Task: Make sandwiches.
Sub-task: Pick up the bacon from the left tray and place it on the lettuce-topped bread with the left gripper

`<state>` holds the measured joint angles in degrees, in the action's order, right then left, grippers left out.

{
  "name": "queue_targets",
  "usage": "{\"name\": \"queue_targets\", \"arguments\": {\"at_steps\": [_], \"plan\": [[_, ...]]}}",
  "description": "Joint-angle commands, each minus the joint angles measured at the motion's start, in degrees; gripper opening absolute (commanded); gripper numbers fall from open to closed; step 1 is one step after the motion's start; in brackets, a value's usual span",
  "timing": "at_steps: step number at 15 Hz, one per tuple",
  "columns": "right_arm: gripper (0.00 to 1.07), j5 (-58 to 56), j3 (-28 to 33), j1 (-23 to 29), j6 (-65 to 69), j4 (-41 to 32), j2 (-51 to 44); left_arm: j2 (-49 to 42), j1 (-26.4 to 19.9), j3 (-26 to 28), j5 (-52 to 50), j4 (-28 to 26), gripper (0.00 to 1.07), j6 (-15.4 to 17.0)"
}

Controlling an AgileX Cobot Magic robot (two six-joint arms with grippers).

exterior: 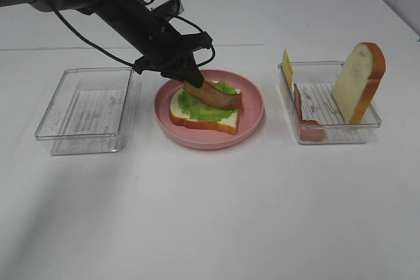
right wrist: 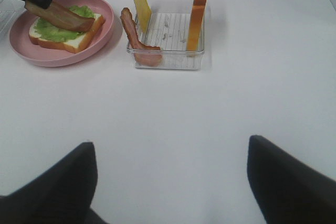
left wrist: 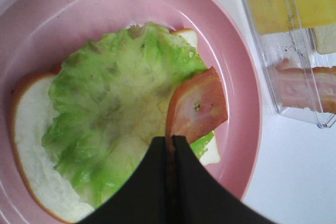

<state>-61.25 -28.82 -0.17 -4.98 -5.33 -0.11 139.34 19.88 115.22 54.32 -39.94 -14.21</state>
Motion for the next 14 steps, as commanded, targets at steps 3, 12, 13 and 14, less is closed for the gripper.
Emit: {"name": "queue_targets", "arguments": {"at_steps": [3, 12, 13, 14], "plan": [[0.76, 0.5, 0.0, -0.3, -0.5, -0.3, -0.9, -0.3, 0.0, 0.3, -0.2, 1.8, 0.0, 1.0], [0.76, 0.5, 0.0, -0.3, -0.5, -0.3, -0.9, -2.3, 0.0, 0.7, -0.6, 6.5, 0.77, 5.7], [0.76, 0.5, 0.0, -0.3, -0.5, -0.3, -0.9, -4.4, 0.0, 0.7, -0.8, 8.3, 0.8, 5.7], [0.76, 0.5, 0.0, -0.3, -0.5, -0.3, -0.9, -5.3, 0.0, 0.8, -0.7, 9.9, 0.8, 5.7]]}}
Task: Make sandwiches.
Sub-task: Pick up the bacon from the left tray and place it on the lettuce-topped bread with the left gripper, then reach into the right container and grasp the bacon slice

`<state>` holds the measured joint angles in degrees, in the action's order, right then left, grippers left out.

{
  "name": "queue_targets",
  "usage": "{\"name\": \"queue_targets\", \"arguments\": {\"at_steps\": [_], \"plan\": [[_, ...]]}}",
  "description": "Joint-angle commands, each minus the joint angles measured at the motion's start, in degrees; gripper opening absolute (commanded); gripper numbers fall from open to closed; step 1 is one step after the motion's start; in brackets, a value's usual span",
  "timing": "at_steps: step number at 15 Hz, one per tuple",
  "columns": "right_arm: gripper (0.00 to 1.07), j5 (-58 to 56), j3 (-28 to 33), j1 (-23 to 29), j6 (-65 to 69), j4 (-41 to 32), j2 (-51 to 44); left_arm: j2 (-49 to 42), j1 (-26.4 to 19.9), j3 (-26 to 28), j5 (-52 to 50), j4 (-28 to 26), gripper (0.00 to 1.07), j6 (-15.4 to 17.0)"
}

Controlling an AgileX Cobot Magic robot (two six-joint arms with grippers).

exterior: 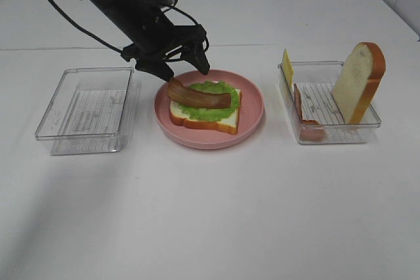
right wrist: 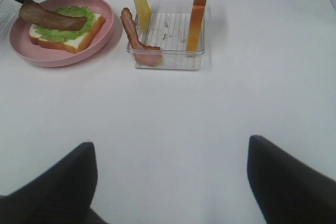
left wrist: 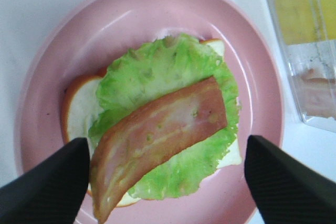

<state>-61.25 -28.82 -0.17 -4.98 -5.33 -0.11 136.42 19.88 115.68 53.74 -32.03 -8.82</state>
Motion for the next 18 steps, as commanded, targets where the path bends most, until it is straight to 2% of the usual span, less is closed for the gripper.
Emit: {"name": "queue_targets", "arguments": {"at_steps": [1, 2, 5, 9, 11, 14, 15, 16, 17, 18], "plan": [[0.76, 0.5, 0.0, -0.3, -0.5, -0.3, -0.9, -3.7, 0.0, 0.3, -0.1, 3.3, 0.8, 0.3], [0.76, 0.5, 0.0, -0.3, -0.5, -0.3, -0.9, -4.5, 0.0, 0.3, 0.3, 4.1, 0.8, 0.4], [0.76, 0.5, 0.0, -0.3, -0.5, -0.3, -0.9, -10.4, 0.0, 0.3, 4.5, 11.5, 0.8, 1.5], [0.76, 0.5, 0.0, -0.3, -0.5, -0.3, -0.9, -17.9, 0.0, 0.3, 14.0, 19.8, 0.8, 6.9], [0.76, 0.5, 0.0, -0.3, -0.5, -0.3, -0.9, -21.5, 0.0, 0.2, 19.8, 22.9, 0.8, 8.5], [0.76, 0.5, 0.0, -0.3, -0.5, -0.3, -0.9, -27.4, 0.0, -2.4, 20.0, 24.2, 0.8, 9.4], [0.76, 0.5, 0.0, -0.3, -0.5, -0.3, -0.9, -31.1, 0.0, -4.8, 20.0, 25.2, 0.8, 9.4], [0.76, 0.5, 0.0, -0.3, -0.5, -0.3, -0.9, -37.4, 0.0, -11.4, 20.0, 26.2, 0.8, 9.4], [0.76, 0.5, 0.0, -0.3, -0.5, -0.3, -0.9, -38.7, 0.0, -13.0, 20.0, 26.5, 0.8, 9.4], [0.76, 0.5, 0.0, -0.3, -0.5, -0.3, -0.9, -41.9, 0.0, -17.4, 20.0, 27.0, 0.8, 9.4]]}}
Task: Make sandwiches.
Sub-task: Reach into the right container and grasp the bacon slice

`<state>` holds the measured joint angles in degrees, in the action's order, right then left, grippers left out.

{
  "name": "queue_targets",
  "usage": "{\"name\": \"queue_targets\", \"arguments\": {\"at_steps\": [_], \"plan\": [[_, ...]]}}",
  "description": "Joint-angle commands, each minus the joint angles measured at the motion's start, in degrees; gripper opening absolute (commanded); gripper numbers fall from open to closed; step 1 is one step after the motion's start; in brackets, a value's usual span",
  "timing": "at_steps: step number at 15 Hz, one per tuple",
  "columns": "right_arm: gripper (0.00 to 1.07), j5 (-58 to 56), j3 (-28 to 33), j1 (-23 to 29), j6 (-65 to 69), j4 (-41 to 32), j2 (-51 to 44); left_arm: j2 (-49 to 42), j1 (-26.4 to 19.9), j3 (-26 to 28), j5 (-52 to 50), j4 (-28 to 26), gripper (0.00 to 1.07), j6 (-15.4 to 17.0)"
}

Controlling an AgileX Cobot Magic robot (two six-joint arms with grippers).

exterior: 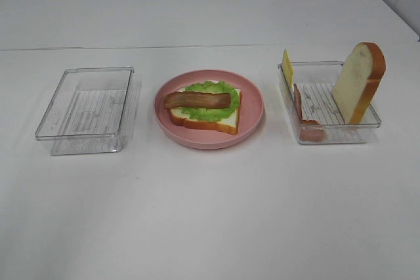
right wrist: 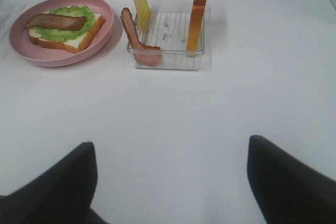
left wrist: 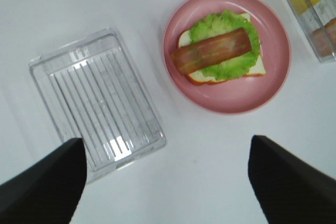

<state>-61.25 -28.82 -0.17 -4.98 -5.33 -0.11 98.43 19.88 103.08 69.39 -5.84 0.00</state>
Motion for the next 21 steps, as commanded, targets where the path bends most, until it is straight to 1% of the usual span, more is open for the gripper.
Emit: {"name": "queue_targets", "arguments": {"at_steps": [1, 3, 7, 9, 10, 11, 12, 13, 15, 17, 18, 19, 21], "plan": [[0.76, 0.5, 0.0, -0.3, -0.5, -0.3, -0.9, -6.8, 0.0, -8.9, 4.2, 1.7, 0.8, 0.6], [0.76, 0.5, 0.0, -0.3, -0.5, -0.3, -0.9, -12.7, 0.0, -17.7, 2.7, 2.8, 0.8, 0.6], [0.76, 0.5, 0.0, -0.3, -0.5, -0.3, -0.9, -26.4, 0.0, -37.5, -3.1, 2.7, 0.8, 0.7], [0.76, 0.5, 0.0, -0.3, -0.5, -0.3, -0.9, -33.1, 0.0, -45.4, -5.3, 2.8, 0.8, 0.7], [0.76, 0.5, 0.0, -0.3, -0.5, -0.3, -0.9, -34.7, 0.0, -47.5, -5.6, 2.8, 0.8, 0.7], [0.76, 0.5, 0.0, -0.3, -0.5, -0.3, -0.9, -43.2, 0.0, -54.4, -6.0, 2.8, 0.8, 0.7], [0.76, 0.5, 0.0, -0.3, -0.5, -0.3, -0.9, -48.1, 0.0, -57.7, -6.4, 2.8, 0.8, 0.7], [0.76, 0.5, 0.0, -0.3, -0.5, -0.3, -0.9, -52.8, 0.0, -60.4, -7.2, 2.8, 0.8, 0.7], [0.76, 0.5, 0.0, -0.3, -0.5, -0.3, -0.9, -60.2, 0.0, -63.8, -7.5, 2.9, 0.8, 0.7], [0.76, 0.6, 0.0, -0.3, -0.5, -0.1, -0.8, -71.3, 0.0, -67.3, -7.4, 3.0, 0.8, 0.5], [0.76, 0.9, -0.2, -0.3, -0.5, -0.2, 0.1, -78.7, 0.0, -69.6, -6.9, 4.5, 0.8, 0.0], [0.76, 1.5, -0.7, -0.3, -0.5, -0.2, 1.3, -83.4, 0.0, -70.8, -6.6, 5.8, 0.8, 0.0], [0.76, 6.2, -1.7, -0.3, -0.3, -0.4, 5.5, -90.5, 0.0, -71.8, -4.8, 6.3, 0.8, 0.0]]}}
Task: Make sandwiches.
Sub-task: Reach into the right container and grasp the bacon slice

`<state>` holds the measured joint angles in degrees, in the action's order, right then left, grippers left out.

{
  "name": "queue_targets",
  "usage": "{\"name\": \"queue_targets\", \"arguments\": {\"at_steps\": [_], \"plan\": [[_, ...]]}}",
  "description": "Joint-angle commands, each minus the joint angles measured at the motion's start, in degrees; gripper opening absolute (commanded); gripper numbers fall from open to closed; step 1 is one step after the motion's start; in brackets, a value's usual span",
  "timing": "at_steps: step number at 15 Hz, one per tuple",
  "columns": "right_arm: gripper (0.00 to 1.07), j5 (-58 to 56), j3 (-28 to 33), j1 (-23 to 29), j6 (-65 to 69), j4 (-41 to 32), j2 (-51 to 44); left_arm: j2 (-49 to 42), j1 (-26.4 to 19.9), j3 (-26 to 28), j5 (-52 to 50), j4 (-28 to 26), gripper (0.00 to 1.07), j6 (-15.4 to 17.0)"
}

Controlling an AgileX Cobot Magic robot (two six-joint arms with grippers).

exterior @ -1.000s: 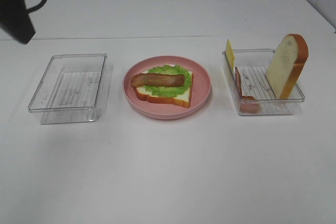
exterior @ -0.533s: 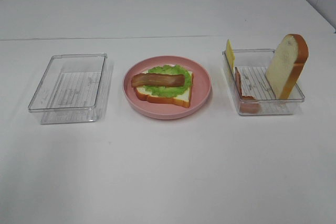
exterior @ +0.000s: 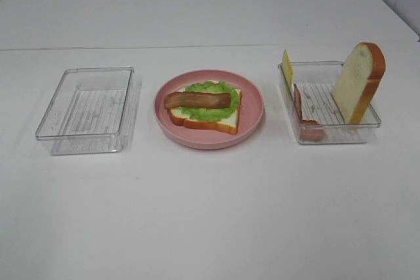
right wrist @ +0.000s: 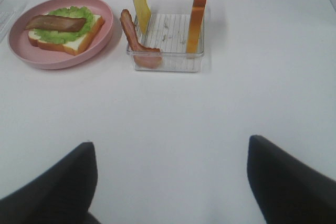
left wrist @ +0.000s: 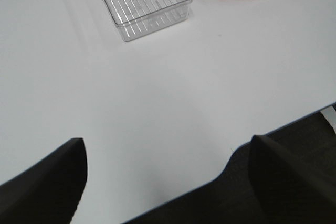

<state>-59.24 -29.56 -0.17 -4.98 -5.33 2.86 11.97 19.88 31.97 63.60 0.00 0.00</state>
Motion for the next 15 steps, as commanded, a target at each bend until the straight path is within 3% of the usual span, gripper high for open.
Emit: {"name": "queue_targets", "arguments": {"at_steps": [1, 3, 6, 7, 8, 11, 15], "plan": [[0.76, 5.7, -1.1, -0.3, -0.3, -0.5, 3.7, -5.7, 0.0, -1.0, 1.4, 0.5, 0.8, 0.0], [0.76, 14.4, -1.9, -0.3, -0.3, -0.6, 12.8, -12.0, 0.0, -1.1, 1.5, 0.5, 0.8, 0.0], [0.76, 21.3, -5.3, -0.3, -0.4, -0.6, 25.2, -13.4, 0.0, -1.1, 1.3, 1.3, 0.8, 0.4], [0.76, 22.5, -7.7, -0.3, -0.6, -0.6, 31.3, -13.4, 0.0, -1.3, 0.9, 1.4, 0.8, 0.7], [0.76, 22.3, -14.3, -0.3, -0.6, -0.8, 43.5, -13.5, 0.0, -1.3, 1.4, 1.4, 0.8, 0.7], [0.76, 20.4, -23.1, -0.3, -0.9, -3.0, 57.8, -13.6, 0.0, -1.3, 1.4, 1.4, 0.8, 0.7], [0.76, 13.3, -34.2, -0.3, -8.8, -13.0, 73.7, -13.6, 0.0, -1.9, -1.3, 2.6, 0.79, 1.4]]}}
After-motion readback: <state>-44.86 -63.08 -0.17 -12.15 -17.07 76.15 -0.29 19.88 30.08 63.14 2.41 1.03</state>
